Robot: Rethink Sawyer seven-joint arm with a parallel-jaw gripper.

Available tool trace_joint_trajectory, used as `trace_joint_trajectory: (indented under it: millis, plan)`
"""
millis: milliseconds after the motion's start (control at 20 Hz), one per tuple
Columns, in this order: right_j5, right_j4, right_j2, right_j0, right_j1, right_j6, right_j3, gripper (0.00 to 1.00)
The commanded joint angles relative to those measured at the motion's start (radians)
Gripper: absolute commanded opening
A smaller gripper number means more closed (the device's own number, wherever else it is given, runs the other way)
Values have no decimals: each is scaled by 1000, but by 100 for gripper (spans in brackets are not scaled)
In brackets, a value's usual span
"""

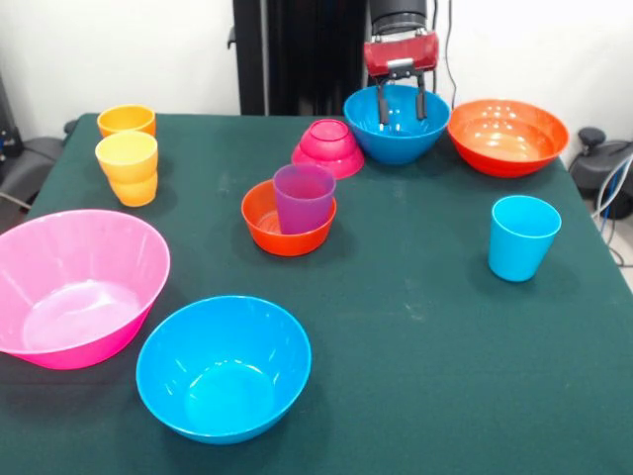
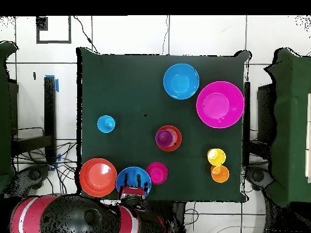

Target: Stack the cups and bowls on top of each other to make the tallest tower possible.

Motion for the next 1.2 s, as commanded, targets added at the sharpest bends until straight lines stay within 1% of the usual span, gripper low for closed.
trace_joint_trajectory:
  millis: [50, 200, 400, 550, 700, 850, 950, 1100, 1200]
  plan:
    - [635, -51, 88, -43, -180, -46, 2, 100]
    - [651, -67, 75, -52, -191, -37, -15, 100]
    - [744, -116, 61, -75, -226, -40, -57, 100]
    - [770, -112, 48, -67, -223, -27, -69, 100]
    - [814, -117, 34, -55, -247, -20, -66, 100]
    - [905, -129, 49, -71, -288, -17, -63, 100]
    - [969, -142, 89, -101, -300, -14, -70, 100]
    - [980, -133, 104, -109, -292, -16, -131, 100]
    - [963, -131, 113, -116, -281, -16, -181, 100]
